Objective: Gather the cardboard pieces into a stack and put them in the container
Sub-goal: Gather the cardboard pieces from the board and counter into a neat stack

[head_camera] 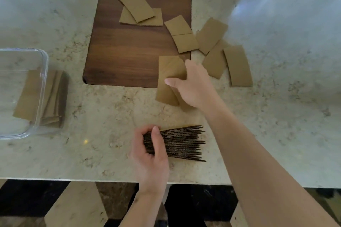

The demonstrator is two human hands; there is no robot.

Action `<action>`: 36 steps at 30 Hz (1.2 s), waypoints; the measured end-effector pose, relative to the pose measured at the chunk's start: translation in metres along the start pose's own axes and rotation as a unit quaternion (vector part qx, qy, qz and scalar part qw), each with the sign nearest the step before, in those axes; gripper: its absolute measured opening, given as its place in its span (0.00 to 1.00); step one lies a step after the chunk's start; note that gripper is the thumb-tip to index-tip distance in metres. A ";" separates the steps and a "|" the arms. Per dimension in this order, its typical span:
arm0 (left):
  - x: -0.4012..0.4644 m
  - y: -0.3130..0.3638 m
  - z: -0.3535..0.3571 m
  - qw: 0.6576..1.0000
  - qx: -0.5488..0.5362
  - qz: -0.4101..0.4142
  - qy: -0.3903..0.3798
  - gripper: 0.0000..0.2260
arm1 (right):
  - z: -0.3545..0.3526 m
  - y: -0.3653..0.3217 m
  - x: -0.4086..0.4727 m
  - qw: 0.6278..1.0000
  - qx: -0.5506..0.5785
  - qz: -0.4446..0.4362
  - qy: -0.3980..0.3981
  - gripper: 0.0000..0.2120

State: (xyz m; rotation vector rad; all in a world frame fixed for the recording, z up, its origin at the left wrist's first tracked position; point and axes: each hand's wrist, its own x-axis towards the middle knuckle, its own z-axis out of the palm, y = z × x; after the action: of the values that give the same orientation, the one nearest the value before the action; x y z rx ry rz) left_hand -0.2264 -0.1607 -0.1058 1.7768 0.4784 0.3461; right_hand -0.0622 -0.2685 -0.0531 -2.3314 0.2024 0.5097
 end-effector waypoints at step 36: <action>-0.002 0.000 0.005 0.996 -0.084 0.044 0.005 0.10 | 0.071 0.078 -0.152 0.906 0.379 -0.119 0.146 0.32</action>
State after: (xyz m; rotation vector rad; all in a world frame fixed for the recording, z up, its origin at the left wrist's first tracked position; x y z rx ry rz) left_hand -0.2254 -0.1658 -0.1066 1.6365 0.3681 0.4433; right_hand -0.2437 -0.2760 -0.0855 -1.6162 0.2056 -0.0582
